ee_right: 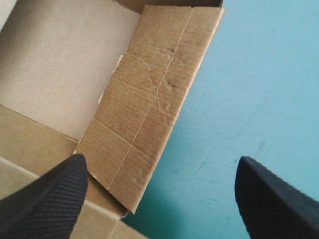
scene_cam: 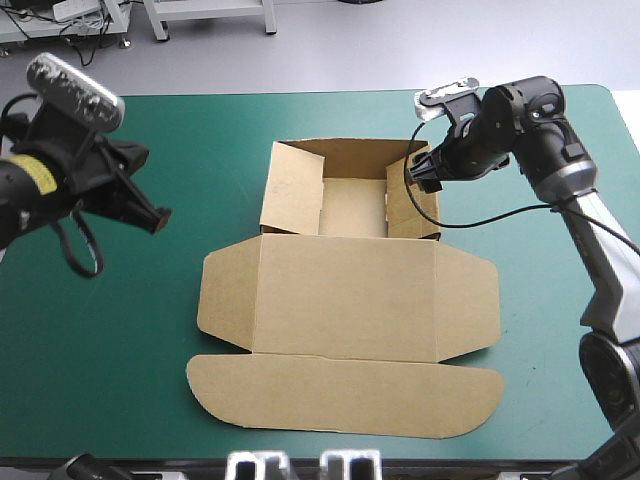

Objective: Fold the box

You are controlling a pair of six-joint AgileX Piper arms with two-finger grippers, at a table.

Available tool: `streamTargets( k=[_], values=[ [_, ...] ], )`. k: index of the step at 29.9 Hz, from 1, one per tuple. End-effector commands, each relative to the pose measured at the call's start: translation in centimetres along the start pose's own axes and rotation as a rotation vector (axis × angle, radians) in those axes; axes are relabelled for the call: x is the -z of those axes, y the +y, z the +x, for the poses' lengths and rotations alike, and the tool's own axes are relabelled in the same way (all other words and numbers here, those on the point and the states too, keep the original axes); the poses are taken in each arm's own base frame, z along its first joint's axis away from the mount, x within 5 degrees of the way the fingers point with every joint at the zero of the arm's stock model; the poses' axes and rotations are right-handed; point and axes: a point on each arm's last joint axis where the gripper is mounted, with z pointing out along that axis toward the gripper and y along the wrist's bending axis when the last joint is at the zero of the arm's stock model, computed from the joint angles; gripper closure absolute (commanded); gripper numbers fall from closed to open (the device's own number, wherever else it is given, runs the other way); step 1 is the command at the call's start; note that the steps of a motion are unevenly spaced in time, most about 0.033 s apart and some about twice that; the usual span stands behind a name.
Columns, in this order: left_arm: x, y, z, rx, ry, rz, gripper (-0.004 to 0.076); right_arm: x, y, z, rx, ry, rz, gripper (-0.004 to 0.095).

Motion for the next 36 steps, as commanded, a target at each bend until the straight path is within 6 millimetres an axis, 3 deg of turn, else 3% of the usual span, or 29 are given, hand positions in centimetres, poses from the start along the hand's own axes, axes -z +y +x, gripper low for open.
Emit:
streamTargets(
  k=[1, 7, 11, 14, 20, 22, 25, 29, 36],
  values=[
    [0.6, -1.1, 3.5, 0.046, 0.083, 0.036, 0.0723, -0.6, -0.2, -0.8, -0.007, -0.022, 0.011, 0.0159],
    [-3.4, -3.9, 10.3, 0.098, 0.333, 0.103, 0.0723, -6.5, -0.3, -1.2, -0.007, 0.097, 0.002, 0.0164],
    [-5.8, -5.5, 13.3, 0.111, 0.47, 0.164, 0.0723, -9.4, -0.1, -1.6, -0.021, 0.101, -0.025, 0.0236],
    [-6.4, -6.0, 14.1, 0.129, 0.506, 0.179, 0.0724, -9.8, 0.0, -1.9, -0.024, 0.072, -0.034, 0.0416],
    [-6.3, -6.3, 14.0, 0.165, 0.503, 0.211, 0.0724, -9.8, -0.7, -1.9, 0.05, 0.063, 0.032, 0.0924],
    [-6.3, -6.4, 14.0, 0.172, 0.5, 0.223, 0.0724, -9.8, -1.1, -1.8, 0.068, 0.081, 0.07, 0.0925],
    [-6.4, -6.4, 13.8, 0.174, 0.485, 0.221, 0.0724, -9.6, -2.6, -1.6, 0.053, 0.089, 0.107, 0.0926],
    [-6.4, -6.4, 13.8, 0.173, 0.482, 0.219, 0.0724, -9.0, -6.5, -1.1, -0.037, 0.081, 0.136, 0.0926],
    [-6.6, -6.3, 13.5, 0.176, 0.443, 0.212, 0.0733, -6.2, -15.9, 1.4, -0.211, 0.081, 0.251, 0.0926]
  ],
)
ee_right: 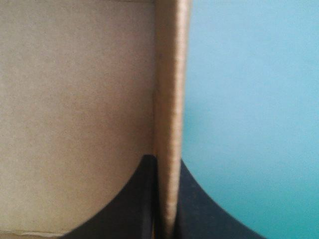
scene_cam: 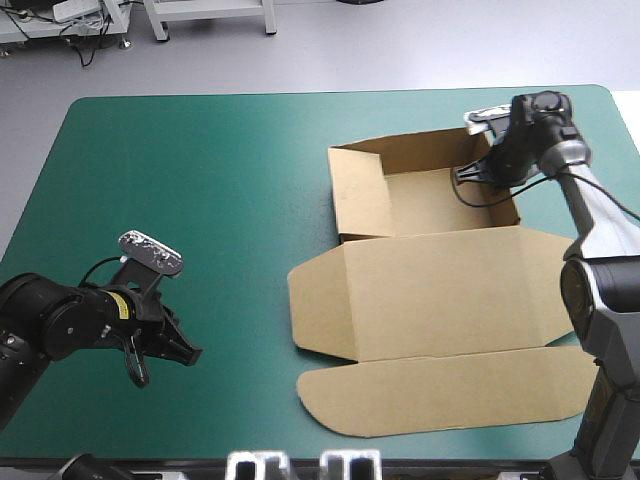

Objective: Fold the box

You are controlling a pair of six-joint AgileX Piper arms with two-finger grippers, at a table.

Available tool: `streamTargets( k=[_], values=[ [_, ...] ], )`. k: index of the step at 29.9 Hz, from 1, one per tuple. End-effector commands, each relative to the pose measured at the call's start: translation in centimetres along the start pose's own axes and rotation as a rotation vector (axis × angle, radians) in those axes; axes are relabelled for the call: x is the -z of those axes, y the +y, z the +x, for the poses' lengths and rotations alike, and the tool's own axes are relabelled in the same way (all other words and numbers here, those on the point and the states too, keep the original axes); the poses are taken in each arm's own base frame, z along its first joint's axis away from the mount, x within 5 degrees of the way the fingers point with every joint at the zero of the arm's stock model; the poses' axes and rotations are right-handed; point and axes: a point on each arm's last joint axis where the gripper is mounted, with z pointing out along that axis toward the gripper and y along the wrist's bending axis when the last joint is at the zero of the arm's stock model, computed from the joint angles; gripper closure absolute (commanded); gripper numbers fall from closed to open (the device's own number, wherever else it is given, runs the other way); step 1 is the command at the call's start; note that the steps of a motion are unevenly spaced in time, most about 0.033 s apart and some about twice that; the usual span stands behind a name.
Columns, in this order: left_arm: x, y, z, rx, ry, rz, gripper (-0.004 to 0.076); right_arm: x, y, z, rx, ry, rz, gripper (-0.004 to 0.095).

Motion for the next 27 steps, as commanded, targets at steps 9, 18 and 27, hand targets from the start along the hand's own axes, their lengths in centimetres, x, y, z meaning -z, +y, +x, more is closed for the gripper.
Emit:
streamTargets(
  k=[9, 18, 27],
  values=[
    [0.9, 0.0, -1.1, 0.008, -0.127, -0.008, 0.0733, 6.1, -15.2, 3.3, -0.262, -0.163, 0.219, 0.0926],
    [0.2, 0.1, -1.5, 0.003, -0.102, -0.007, 0.0733, 6.5, -19.2, 5.4, -0.352, -0.175, 0.265, 0.0925],
    [-0.2, 0.1, -1.8, 0.001, -0.095, -0.009, 0.0733, 6.5, -19.1, 5.1, -0.244, -0.189, 0.255, 0.0799]
  ],
)
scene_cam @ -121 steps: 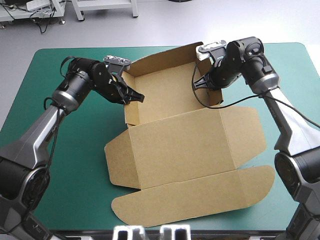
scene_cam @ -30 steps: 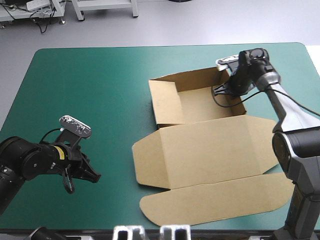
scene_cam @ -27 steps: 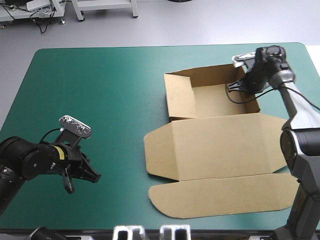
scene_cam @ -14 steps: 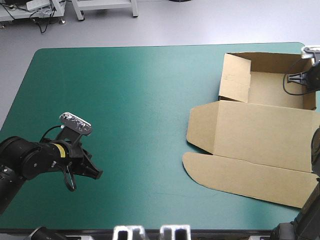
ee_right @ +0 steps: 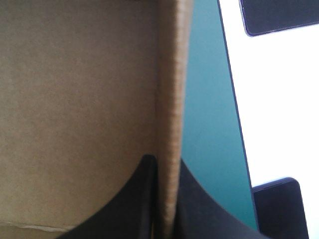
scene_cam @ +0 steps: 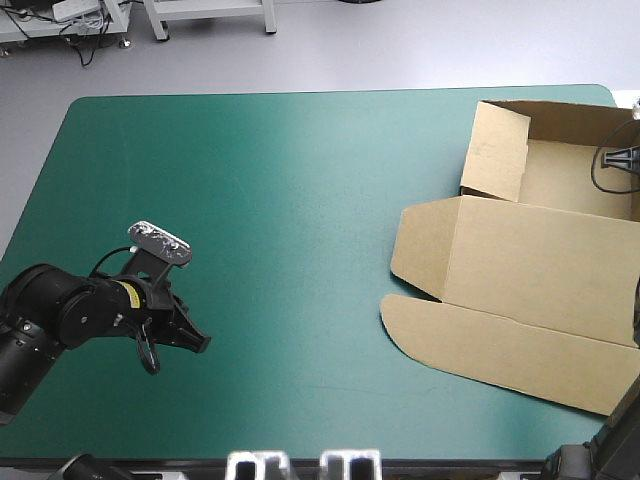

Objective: Fold the box

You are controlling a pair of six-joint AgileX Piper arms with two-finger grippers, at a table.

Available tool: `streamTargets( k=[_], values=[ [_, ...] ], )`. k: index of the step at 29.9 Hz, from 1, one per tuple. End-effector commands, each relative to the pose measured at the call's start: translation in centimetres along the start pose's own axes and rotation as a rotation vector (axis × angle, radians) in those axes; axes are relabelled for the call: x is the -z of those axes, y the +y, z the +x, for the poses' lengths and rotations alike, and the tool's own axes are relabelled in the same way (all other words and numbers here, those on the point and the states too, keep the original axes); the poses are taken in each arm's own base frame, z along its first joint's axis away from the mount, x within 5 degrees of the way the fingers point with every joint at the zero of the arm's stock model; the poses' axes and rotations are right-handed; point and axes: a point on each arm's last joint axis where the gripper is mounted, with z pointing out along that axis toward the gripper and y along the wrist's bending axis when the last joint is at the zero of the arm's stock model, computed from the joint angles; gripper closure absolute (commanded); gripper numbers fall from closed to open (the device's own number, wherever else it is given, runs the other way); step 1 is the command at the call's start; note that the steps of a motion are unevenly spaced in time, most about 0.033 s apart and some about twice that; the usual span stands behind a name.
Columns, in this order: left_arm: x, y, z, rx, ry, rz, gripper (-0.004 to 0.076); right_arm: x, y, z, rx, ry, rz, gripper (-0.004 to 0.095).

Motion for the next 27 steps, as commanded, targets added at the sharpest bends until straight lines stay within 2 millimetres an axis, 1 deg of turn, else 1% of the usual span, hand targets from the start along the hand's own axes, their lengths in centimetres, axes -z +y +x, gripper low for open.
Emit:
streamTargets(
  k=[1, 4, 6, 7, 8, 9, 11, 13, 14, 16, 17, 19, 21, 23, 24, 27],
  values=[
    [0.8, 0.0, -0.6, 0.002, -0.064, -0.006, 0.0733, 3.7, -0.6, -0.9, 0.057, -0.137, 0.033, 0.0738],
    [0.8, 0.0, -0.6, 0.002, -0.062, -0.006, 0.0733, 3.8, -0.6, -1.2, 0.054, -0.162, 0.031, 0.0424],
    [0.8, 0.0, -0.5, 0.002, -0.057, -0.006, 0.0733, 3.8, -0.7, -1.2, 0.041, -0.168, 0.041, 0.0245],
    [0.8, 0.0, -0.5, 0.009, -0.056, -0.006, 0.0733, 3.9, -0.9, -1.2, 0.031, -0.171, 0.058, 0.0171],
    [0.8, 0.0, -0.5, 0.011, -0.056, -0.005, 0.0733, 4.1, -1.1, -1.3, 0.025, -0.171, 0.083, 0.0123],
    [0.8, 0.0, -0.5, 0.011, -0.055, -0.005, 0.0733, 4.4, -1.4, -1.4, 0.01, -0.171, 0.108, 0.01],
    [0.8, 0.0, -0.5, 0.011, -0.051, -0.005, 0.0733, 5.4, -1.8, -1.5, -0.029, -0.17, 0.135, 0.0097],
    [0.8, 0.0, -0.5, 0.011, -0.05, -0.005, 0.0733, 6.9, -1.8, -1.7, -0.057, -0.165, 0.12, 0.0098],
    [0.8, 0.0, -0.5, 0.009, -0.05, -0.005, 0.0733, 7.7, -1.7, -1.8, -0.067, -0.168, 0.104, 0.0098],
    [0.8, 0.0, -0.5, 0.005, -0.05, -0.005, 0.0733, 9.3, -1.1, -2.0, -0.083, -0.168, 0.018, 0.0098],
    [0.8, 0.0, -0.5, 0.005, -0.05, -0.005, 0.0733, 10.0, -0.6, -2.3, -0.101, -0.205, -0.038, 0.0098],
    [0.8, 0.0, -0.5, -0.001, -0.05, -0.006, 0.0733, 11.8, 0.8, -2.6, -0.12, -0.274, -0.19, 0.013],
    [0.8, 0.1, -0.5, -0.006, -0.049, -0.019, 0.0733, 13.3, 2.3, -2.8, -0.099, -0.343, -0.361, 0.0222],
    [0.8, 0.3, -0.5, -0.012, -0.056, -0.034, 0.0733, 14.7, 4.2, -3.1, -0.045, -0.405, -0.502, 0.0364],
    [0.8, 0.3, -0.5, -0.014, -0.057, -0.039, 0.0733, 15.3, 5.0, -3.2, -0.033, -0.421, -0.545, 0.0463],
    [0.8, 0.3, -0.5, -0.014, -0.057, -0.039, 0.0733, 16.5, 7.8, -3.2, 0.045, -0.43, -0.566, 0.0756]
  ],
)
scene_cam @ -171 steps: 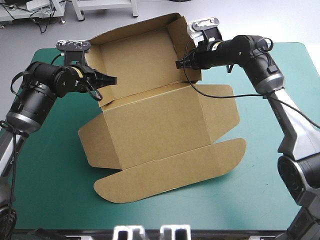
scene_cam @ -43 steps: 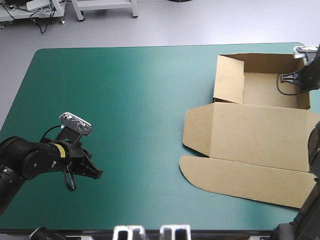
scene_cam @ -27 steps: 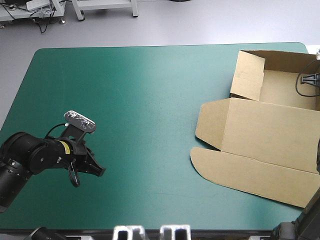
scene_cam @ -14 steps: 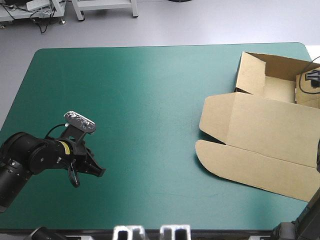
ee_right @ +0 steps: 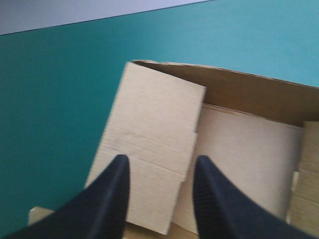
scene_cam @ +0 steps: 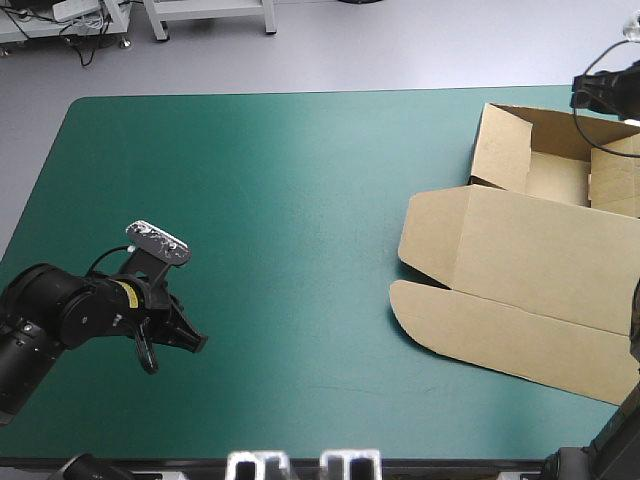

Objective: Fold the box

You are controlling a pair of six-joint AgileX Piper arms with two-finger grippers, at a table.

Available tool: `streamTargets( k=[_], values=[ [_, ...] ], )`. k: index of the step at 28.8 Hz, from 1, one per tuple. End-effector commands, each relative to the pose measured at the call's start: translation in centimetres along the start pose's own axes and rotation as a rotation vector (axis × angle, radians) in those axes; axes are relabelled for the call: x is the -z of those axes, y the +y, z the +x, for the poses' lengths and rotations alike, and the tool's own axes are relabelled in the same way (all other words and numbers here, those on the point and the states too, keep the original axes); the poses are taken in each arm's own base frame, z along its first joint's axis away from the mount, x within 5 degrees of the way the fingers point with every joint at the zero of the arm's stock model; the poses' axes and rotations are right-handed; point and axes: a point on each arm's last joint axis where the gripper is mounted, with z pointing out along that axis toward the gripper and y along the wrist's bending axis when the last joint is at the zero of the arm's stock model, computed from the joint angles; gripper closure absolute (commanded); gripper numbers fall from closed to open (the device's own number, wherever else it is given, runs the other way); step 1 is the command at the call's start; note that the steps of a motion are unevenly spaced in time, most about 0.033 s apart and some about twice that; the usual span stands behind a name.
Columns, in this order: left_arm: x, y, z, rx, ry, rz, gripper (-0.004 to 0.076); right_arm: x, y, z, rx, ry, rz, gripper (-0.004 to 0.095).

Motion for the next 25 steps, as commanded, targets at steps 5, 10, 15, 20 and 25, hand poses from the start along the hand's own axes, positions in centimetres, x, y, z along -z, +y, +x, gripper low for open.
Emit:
streamTargets(
  k=[5, 10, 15, 20, 25],
  values=[
    [0.8, 0.0, -0.6, 0.0, -0.067, -0.005, 0.0733, 2.6, 9.8, -0.1, 0.293, -0.04, -0.026, 0.0926],
    [0.8, 0.1, -0.7, 0.032, -0.08, -0.005, 0.0733, 2.2, 14.4, 2.3, 0.41, 0.03, -0.054, 0.0925],
    [0.8, 0.0, -0.9, 0.036, -0.104, 0.001, 0.0733, 2.5, 16.8, 6.4, 0.513, 0.132, -0.124, 0.0926],
    [0.9, 0.0, -1.1, 0.038, -0.126, 0.005, 0.0733, 2.3, 16.5, 11.5, 0.524, 0.273, -0.153, 0.0925],
    [0.9, 0.0, -1.1, 0.035, -0.126, -0.001, 0.0733, 4.6, 15.5, 16.5, 0.509, 0.334, -0.154, 0.0925]
  ],
)
